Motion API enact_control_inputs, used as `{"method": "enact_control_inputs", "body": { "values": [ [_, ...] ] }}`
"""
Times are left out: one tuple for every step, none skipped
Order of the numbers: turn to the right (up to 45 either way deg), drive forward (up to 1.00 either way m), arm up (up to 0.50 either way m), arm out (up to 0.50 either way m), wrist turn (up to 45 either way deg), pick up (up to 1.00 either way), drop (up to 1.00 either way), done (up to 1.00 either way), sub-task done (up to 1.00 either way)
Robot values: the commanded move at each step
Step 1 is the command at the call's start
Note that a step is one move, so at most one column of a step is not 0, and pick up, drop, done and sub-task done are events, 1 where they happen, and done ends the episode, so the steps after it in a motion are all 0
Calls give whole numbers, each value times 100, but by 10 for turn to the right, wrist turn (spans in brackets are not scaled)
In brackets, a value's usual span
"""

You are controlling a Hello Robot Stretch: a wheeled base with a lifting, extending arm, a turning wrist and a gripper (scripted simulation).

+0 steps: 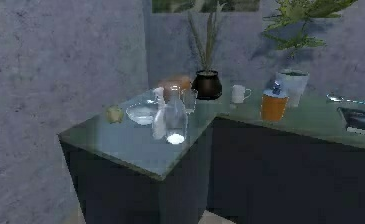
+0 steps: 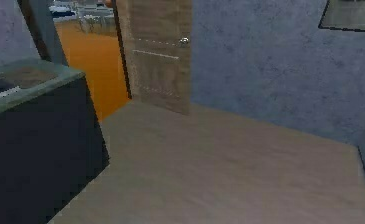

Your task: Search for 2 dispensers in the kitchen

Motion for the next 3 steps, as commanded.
{"method": "enact_control_inputs", "body": {
  "values": [
    [450, 0, 0, 0, 0, 0, 0, 0, 0],
    [30, 0, 0, 0, 0, 0, 0, 0, 0],
    [0, 15, 0, 0, 0, 0, 0, 0, 0]
  ]
}}
